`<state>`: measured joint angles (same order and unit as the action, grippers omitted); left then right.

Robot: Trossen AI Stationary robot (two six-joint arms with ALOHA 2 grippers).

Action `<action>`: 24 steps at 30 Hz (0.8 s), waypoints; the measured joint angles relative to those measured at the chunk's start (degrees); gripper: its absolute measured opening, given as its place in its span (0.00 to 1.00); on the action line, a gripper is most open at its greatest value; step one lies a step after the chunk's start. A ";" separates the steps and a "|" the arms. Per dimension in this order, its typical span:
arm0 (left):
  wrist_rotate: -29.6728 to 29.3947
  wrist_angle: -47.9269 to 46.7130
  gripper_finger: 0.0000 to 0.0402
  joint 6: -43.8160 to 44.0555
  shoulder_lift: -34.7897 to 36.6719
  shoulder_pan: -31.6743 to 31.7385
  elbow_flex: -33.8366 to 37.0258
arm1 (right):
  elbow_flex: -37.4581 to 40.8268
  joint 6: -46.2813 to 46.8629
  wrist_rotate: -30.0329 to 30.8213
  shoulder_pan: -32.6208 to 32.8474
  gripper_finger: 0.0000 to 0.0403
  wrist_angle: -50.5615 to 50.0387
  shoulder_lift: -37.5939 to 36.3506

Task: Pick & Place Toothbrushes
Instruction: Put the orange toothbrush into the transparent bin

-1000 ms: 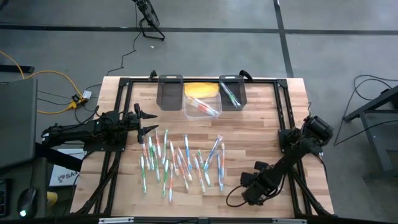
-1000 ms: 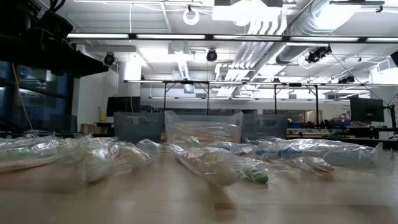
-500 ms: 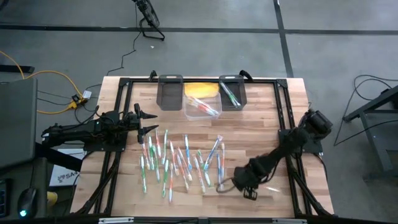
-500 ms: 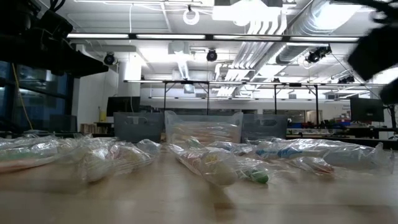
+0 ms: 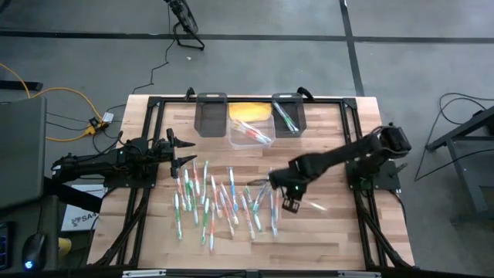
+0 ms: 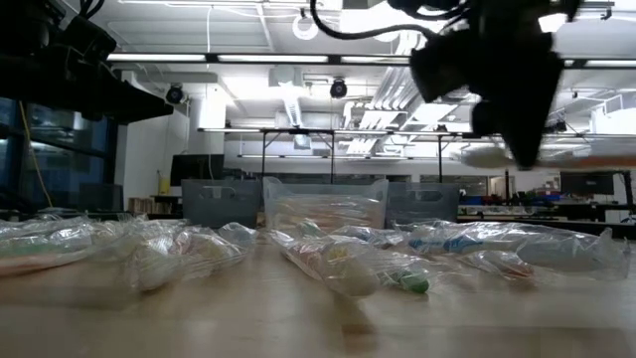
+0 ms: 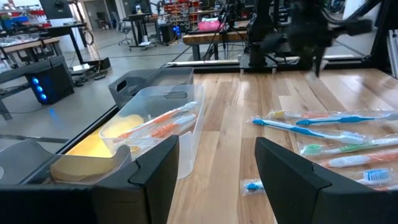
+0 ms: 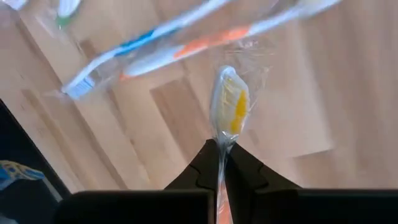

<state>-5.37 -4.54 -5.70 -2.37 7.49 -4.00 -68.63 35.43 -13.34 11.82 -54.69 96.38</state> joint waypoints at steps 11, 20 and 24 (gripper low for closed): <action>-0.01 0.00 0.51 -0.01 -0.02 0.00 -0.01 | -12.47 -16.40 9.96 -12.02 0.01 -8.29 0.00; 0.00 0.01 0.51 -0.01 0.00 -0.01 -0.01 | -16.87 -24.29 8.76 -22.16 0.01 -3.80 1.42; 0.00 0.03 0.51 0.00 -0.02 -0.02 0.00 | -21.60 -26.53 8.45 -24.49 0.01 -2.03 4.26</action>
<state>-5.37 -4.51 -5.70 -2.39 7.46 -3.99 -90.23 8.90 -4.89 -12.67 -56.73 100.64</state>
